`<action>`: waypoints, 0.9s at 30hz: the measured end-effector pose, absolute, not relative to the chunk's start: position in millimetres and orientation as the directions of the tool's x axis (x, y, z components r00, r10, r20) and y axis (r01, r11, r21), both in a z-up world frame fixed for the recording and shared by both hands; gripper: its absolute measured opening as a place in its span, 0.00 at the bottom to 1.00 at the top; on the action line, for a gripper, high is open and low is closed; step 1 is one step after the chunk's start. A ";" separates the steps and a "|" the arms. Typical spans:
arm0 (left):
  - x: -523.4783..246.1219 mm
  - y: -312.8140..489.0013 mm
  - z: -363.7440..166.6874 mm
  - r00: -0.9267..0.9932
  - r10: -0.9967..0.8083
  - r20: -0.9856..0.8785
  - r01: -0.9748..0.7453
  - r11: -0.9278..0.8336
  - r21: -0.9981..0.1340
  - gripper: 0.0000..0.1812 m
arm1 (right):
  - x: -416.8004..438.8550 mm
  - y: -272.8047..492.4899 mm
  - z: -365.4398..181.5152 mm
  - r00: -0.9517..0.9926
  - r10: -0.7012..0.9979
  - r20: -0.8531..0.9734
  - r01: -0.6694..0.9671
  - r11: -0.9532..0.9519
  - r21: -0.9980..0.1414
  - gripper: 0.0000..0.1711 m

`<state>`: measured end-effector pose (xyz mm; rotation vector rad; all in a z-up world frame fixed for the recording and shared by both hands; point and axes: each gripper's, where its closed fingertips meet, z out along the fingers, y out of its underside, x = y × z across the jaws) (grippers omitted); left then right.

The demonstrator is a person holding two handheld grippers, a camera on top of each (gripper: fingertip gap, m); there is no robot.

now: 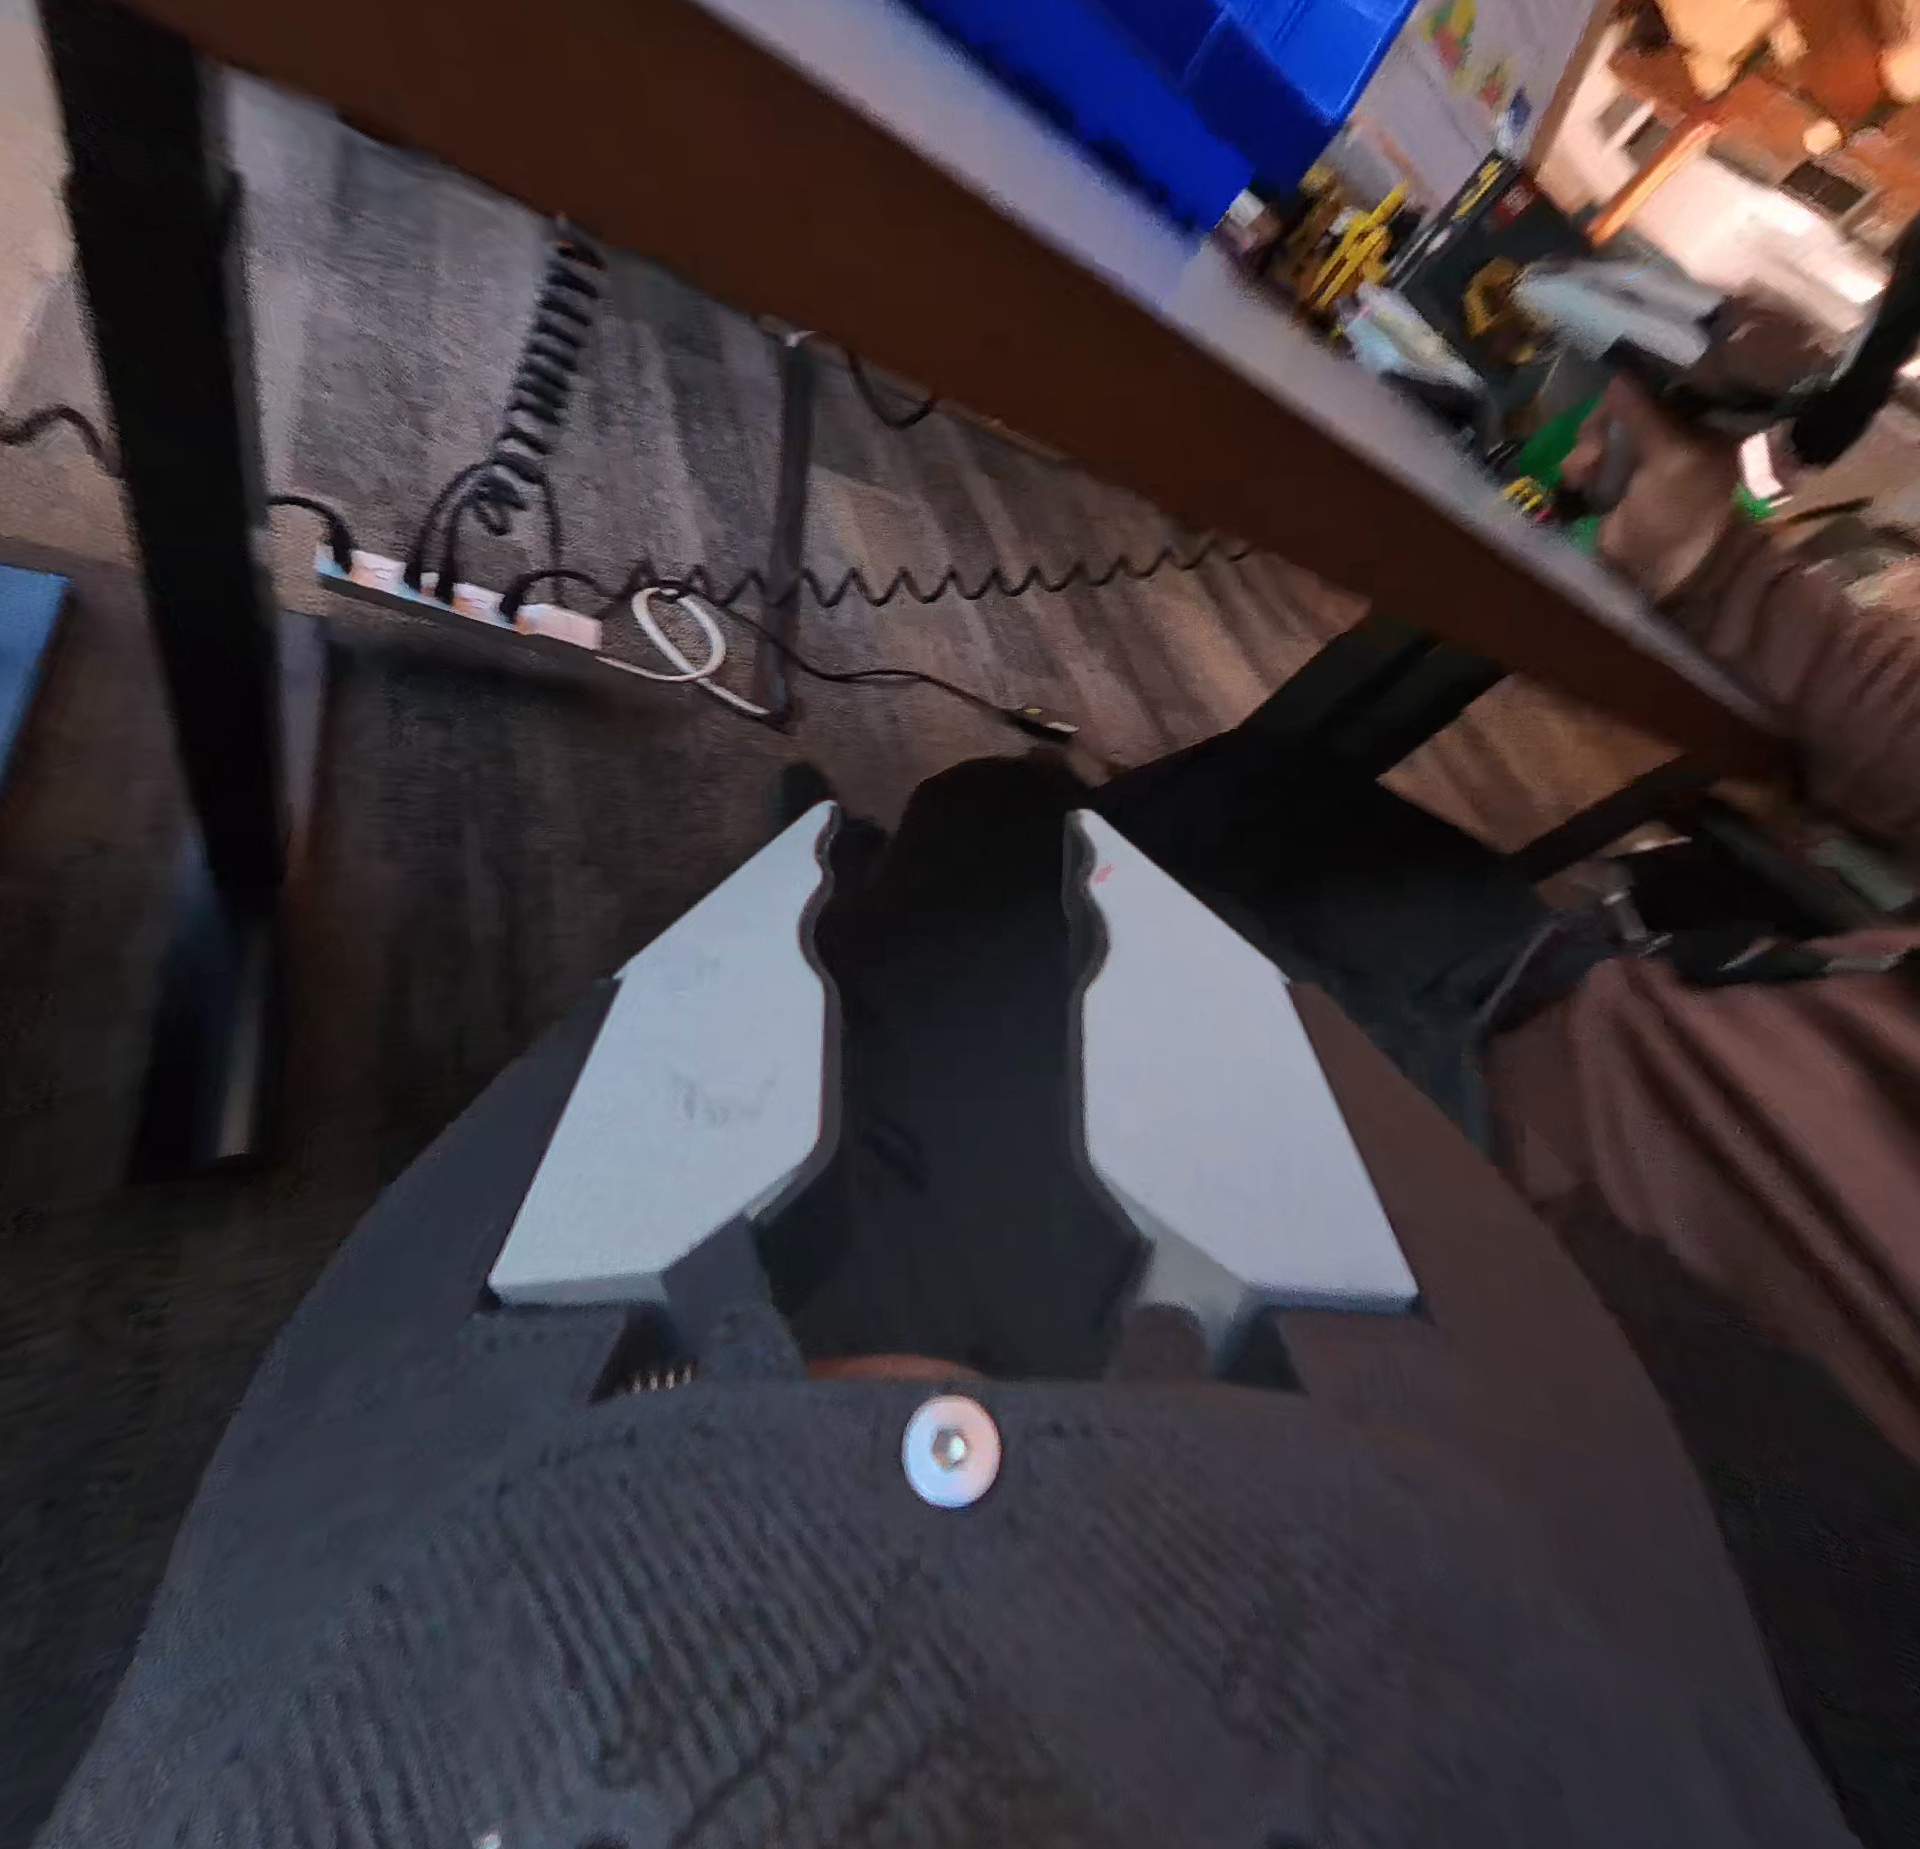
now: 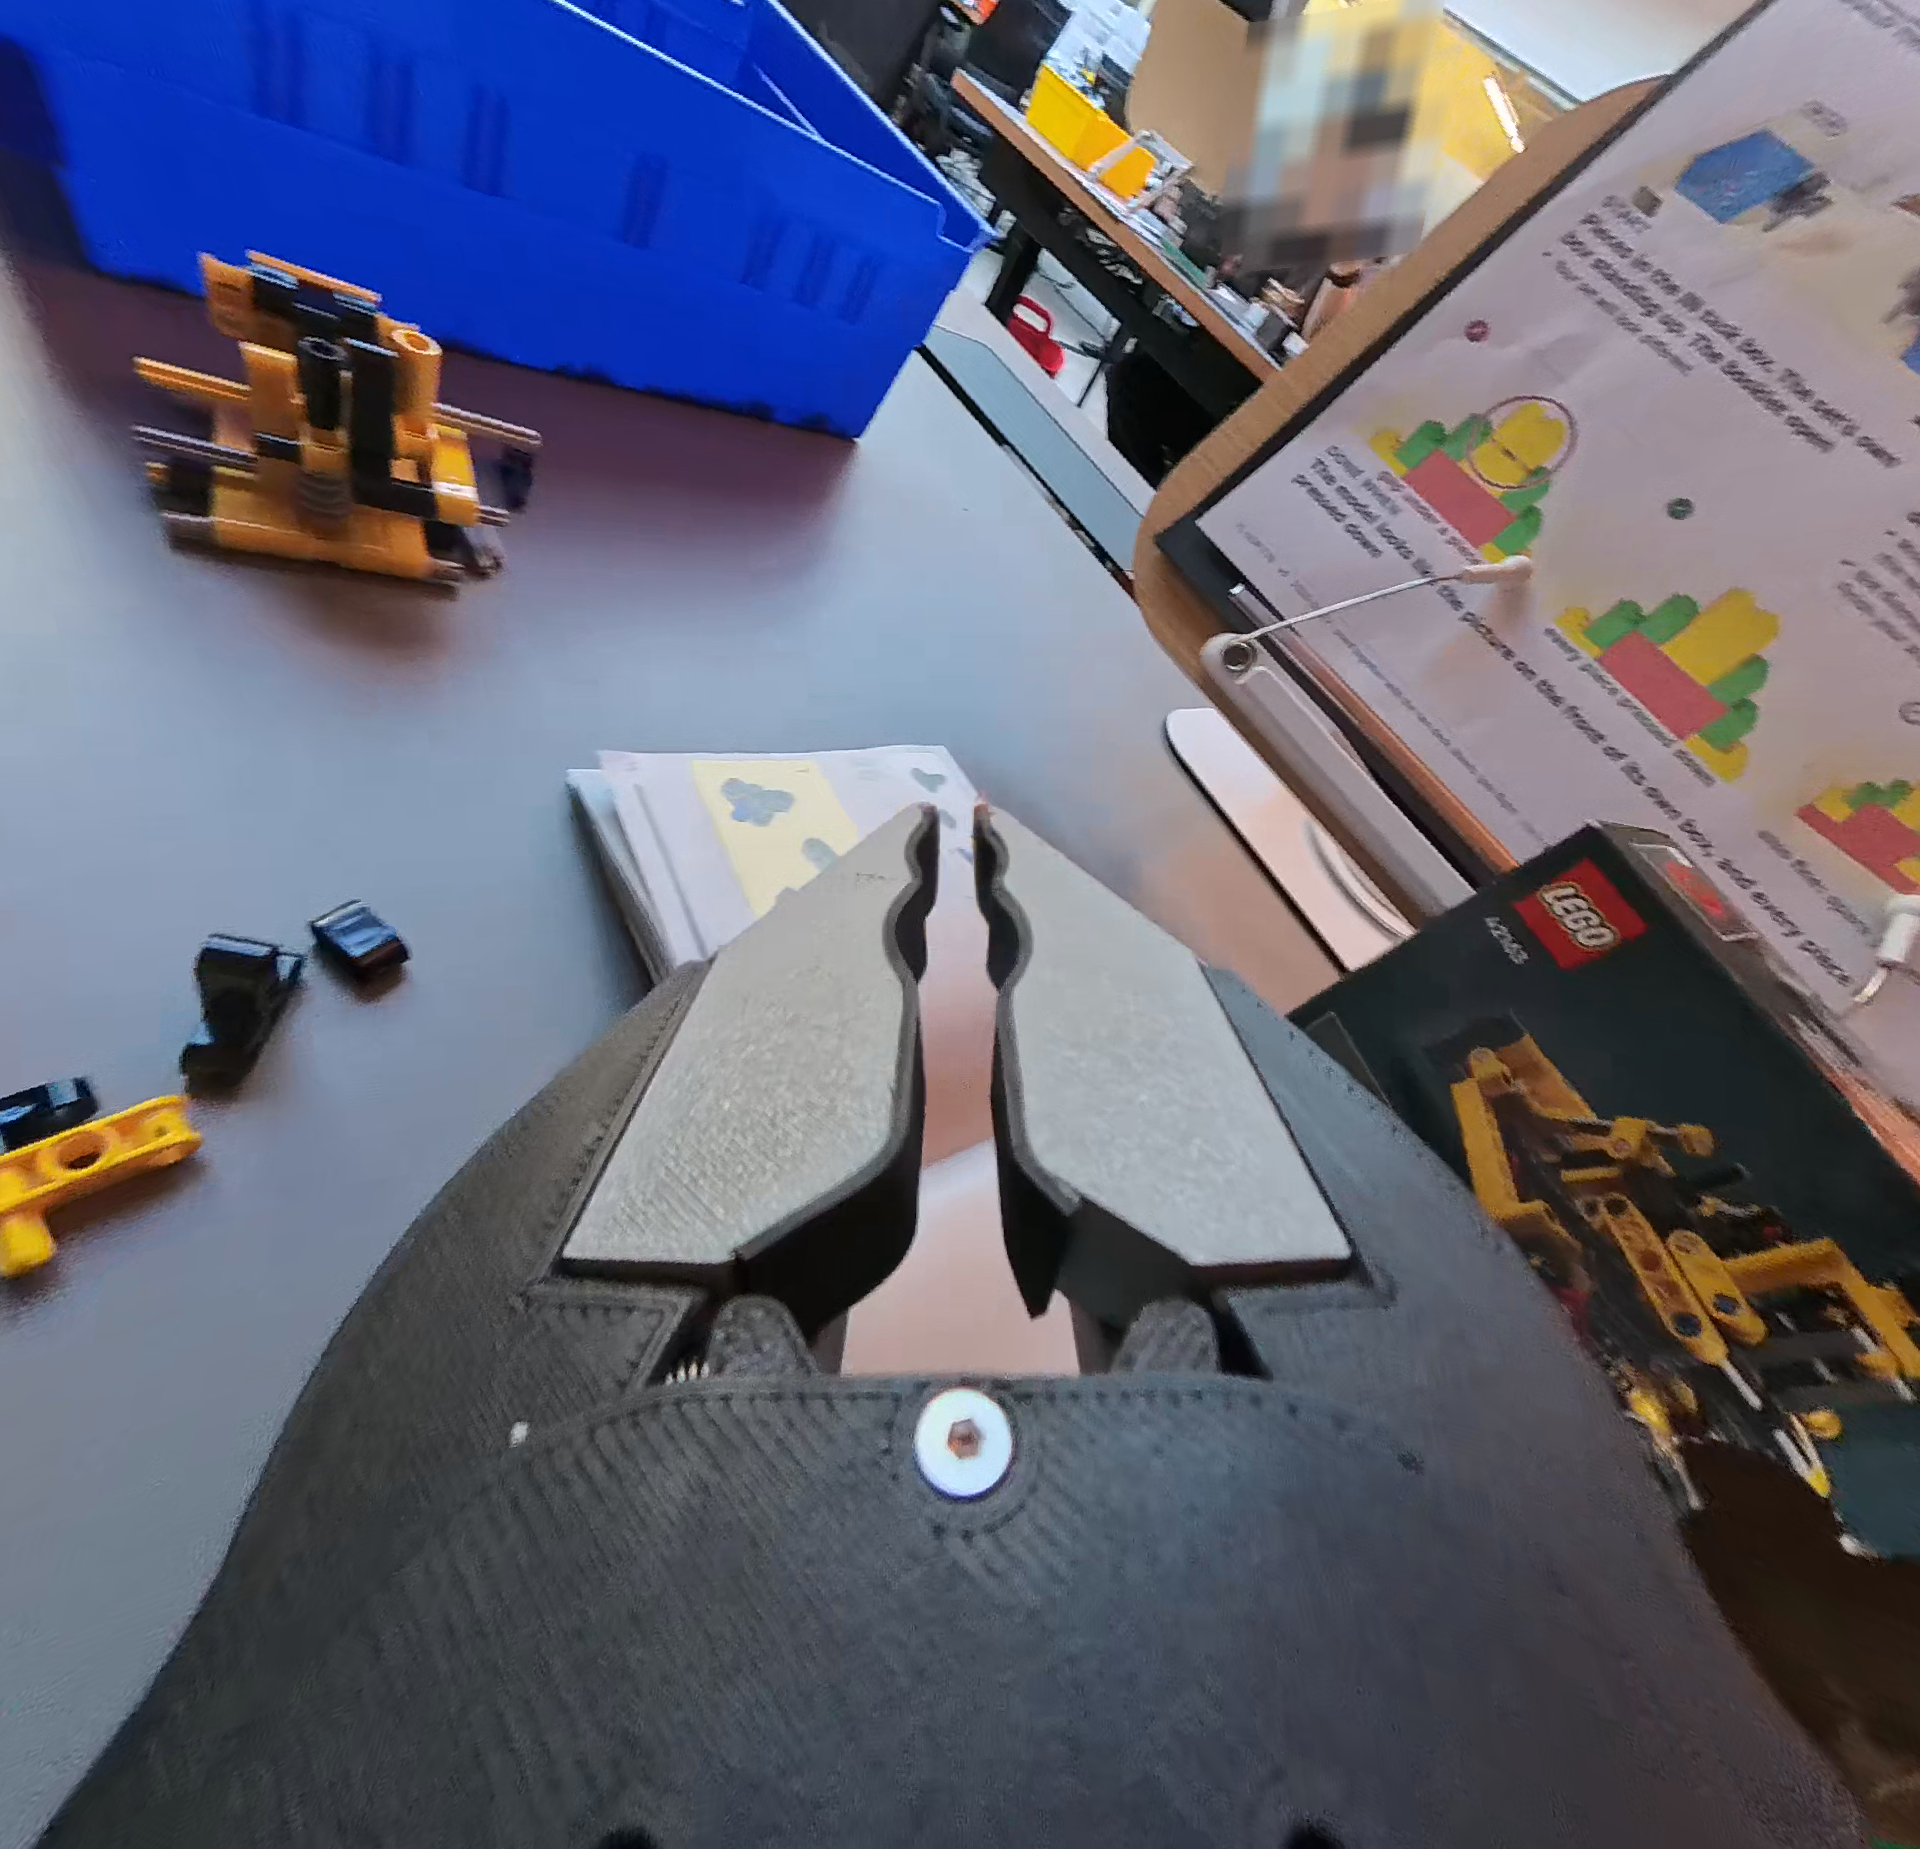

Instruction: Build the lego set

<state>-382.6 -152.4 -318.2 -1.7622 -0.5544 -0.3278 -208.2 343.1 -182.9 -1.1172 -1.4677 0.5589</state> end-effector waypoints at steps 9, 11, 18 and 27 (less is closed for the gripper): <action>-415.7 -188.7 -451.9 0.629 0.349 0.695 0.768 -0.139 -0.626 0.26 | -207.1 380.7 -187.0 0.276 0.768 0.577 0.459 0.422 -0.782 0.04; -417.9 -191.7 -479.6 0.588 0.372 0.718 0.800 -0.138 -0.583 0.25 | -205.4 386.4 -186.9 0.303 0.751 0.586 0.474 0.415 -0.777 0.04; -416.7 -187.1 -534.7 0.498 0.412 0.763 0.861 -0.132 -0.490 0.24 | -197.3 407.9 -189.3 0.392 0.733 0.556 0.511 0.329 -0.794 0.07; -420.6 -160.8 -559.5 0.519 0.405 0.753 0.853 -0.179 -0.491 0.23 | -191.8 420.1 -191.6 0.441 0.711 0.548 0.534 0.282 -0.797 0.10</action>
